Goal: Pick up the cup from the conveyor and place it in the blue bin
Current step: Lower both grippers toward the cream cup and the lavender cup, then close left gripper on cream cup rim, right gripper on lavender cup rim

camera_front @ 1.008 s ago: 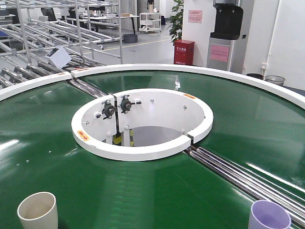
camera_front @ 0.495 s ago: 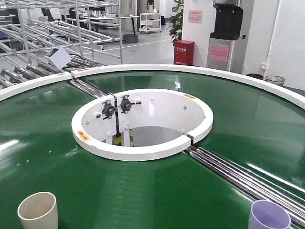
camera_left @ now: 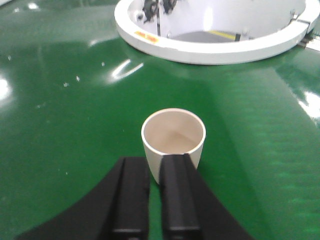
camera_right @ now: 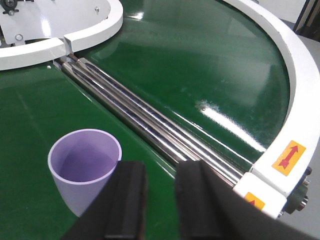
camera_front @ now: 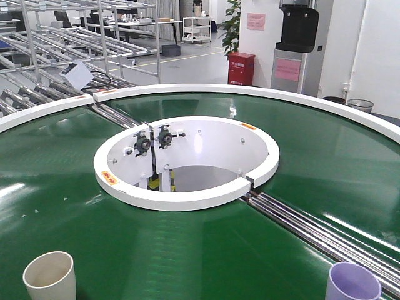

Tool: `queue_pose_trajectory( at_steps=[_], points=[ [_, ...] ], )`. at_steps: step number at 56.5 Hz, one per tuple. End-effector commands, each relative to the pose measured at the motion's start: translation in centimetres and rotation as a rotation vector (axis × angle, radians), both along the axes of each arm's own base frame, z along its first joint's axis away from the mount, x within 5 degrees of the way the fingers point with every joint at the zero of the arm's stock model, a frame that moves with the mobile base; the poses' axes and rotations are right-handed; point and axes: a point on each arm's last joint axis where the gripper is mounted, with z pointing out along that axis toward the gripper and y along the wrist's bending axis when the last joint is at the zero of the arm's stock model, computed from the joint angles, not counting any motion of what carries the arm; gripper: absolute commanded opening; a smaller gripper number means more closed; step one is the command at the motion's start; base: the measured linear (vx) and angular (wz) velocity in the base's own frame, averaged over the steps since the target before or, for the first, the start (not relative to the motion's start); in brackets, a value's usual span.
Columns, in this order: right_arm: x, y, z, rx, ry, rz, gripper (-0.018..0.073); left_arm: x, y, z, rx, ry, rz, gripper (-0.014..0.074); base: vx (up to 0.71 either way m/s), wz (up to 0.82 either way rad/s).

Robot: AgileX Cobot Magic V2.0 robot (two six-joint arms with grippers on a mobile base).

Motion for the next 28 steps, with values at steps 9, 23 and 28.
queue_pose_trajectory(
  at_steps=[9, 23, 28],
  points=[
    [1.3, 0.0, 1.3, -0.023, -0.072, 0.02, 0.0503, 2.7, -0.1, 0.6, -0.014, -0.074, 0.008, 0.0421, 0.0, 0.0],
    [1.4, 0.0, 1.1, -0.005, -0.055, 0.013, 0.0525, 7.8, -0.5, 2.1, -0.037, 0.243, 0.023, 0.041, 0.0, 0.0],
    [1.4, 0.0, 1.1, -0.006, -0.055, 0.013, 0.0525, 10.4, -0.6, 2.7, -0.031, 0.324, 0.022, 0.0411, 0.0, 0.0]
  ],
)
